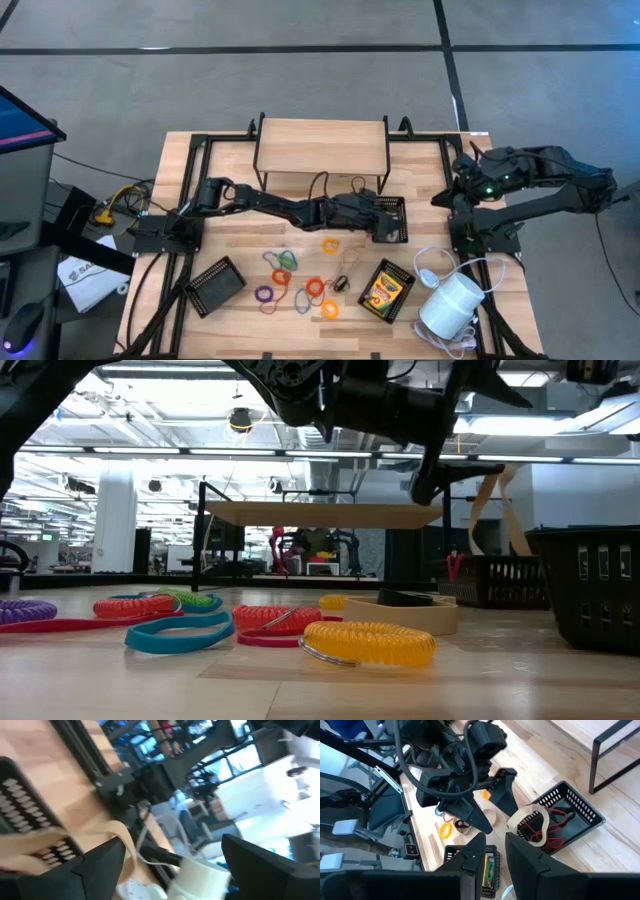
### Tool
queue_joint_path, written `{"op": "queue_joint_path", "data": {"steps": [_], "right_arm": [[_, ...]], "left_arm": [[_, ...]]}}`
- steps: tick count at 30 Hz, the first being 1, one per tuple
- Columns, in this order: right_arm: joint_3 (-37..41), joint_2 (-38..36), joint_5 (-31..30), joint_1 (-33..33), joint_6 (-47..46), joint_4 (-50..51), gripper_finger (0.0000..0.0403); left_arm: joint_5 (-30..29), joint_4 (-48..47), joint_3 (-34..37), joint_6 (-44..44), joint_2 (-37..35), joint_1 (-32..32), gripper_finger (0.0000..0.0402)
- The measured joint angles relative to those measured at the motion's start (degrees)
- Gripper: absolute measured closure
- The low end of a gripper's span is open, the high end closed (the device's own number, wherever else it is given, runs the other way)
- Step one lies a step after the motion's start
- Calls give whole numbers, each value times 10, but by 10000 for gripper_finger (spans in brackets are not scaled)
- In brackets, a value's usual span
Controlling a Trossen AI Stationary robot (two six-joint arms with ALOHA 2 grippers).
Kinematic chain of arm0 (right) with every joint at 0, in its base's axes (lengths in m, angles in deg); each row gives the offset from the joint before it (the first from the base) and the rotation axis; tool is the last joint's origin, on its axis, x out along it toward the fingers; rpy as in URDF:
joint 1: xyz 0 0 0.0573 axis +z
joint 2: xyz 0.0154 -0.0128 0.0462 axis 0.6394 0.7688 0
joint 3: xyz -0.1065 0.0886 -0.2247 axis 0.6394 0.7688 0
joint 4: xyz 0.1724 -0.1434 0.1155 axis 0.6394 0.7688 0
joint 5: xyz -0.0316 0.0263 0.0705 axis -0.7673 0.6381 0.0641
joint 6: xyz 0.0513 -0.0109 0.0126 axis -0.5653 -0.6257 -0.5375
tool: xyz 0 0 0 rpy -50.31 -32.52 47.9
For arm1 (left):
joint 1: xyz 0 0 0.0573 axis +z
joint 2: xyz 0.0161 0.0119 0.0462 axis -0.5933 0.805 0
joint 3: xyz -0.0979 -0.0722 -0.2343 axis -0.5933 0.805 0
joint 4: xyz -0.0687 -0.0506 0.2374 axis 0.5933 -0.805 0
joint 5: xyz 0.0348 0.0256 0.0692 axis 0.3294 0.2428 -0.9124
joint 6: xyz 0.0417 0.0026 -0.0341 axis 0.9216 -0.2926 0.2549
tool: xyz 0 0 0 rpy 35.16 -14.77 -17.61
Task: Pick & Place Office Desk Supplies
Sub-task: Put the left white rubber band into the top right black bin
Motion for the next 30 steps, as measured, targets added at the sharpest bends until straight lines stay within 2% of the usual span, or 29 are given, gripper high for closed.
{"op": "queue_joint_path", "data": {"steps": [3, 10, 15, 22, 30], "right_arm": [[0, 0, 1, 0, 0, -4, 330], [0, -1, 2, 0, 3, 1, 330], [0, -9, 0, 0, 15, 29, 330], [0, -20, -11, 0, 16, 58, 330], [0, -35, -17, 0, 17, 60, 330]], "left_arm": [[22, 28, 0, -15, 0, 3, 78], [28, 54, 0, -11, 0, 8, 91], [-9, 12, 0, -7, 0, 11, 103], [-54, -96, 0, 49, 0, 11, 112], [-79, -108, 0, 70, 0, 11, 113]]}}
